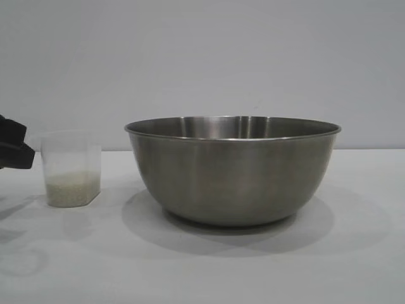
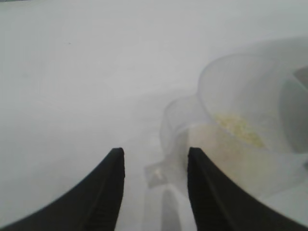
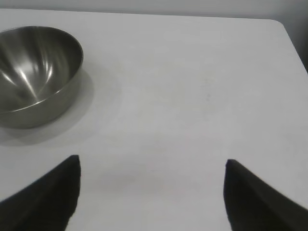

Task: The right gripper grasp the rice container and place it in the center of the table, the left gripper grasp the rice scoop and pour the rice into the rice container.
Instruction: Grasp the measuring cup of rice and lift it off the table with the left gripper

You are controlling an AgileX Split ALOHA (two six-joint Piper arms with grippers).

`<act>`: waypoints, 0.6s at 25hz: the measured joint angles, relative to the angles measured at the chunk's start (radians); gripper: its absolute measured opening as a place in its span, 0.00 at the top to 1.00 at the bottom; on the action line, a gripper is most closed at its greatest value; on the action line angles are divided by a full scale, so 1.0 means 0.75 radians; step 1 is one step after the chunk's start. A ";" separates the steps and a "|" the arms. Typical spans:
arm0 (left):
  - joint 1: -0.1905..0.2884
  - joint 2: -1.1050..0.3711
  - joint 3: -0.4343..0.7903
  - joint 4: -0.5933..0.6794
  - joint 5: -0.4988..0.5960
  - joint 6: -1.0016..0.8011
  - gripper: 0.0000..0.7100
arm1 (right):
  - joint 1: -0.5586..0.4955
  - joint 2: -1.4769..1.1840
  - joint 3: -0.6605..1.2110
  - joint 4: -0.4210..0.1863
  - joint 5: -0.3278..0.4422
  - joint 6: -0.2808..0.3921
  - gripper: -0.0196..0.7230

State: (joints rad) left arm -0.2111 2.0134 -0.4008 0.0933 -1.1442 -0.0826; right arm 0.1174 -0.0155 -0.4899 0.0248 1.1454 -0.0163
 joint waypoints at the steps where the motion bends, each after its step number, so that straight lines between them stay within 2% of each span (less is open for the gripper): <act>1: 0.000 0.011 -0.013 0.000 0.000 0.000 0.63 | 0.000 0.000 0.000 0.000 0.000 0.000 0.22; 4: 0.000 0.037 -0.050 0.000 0.000 0.014 0.63 | 0.000 0.000 0.000 0.000 0.000 0.000 0.22; 10: 0.000 0.053 -0.108 0.002 0.000 0.034 1.00 | 0.000 0.000 0.000 0.000 0.000 0.000 0.22; 15: 0.000 0.051 -0.148 0.041 0.006 0.078 1.00 | 0.000 0.000 0.000 0.000 0.000 0.000 0.22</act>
State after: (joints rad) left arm -0.2111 2.0513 -0.5114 0.1238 -1.1400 -0.0242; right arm 0.1174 -0.0155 -0.4899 0.0248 1.1454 -0.0163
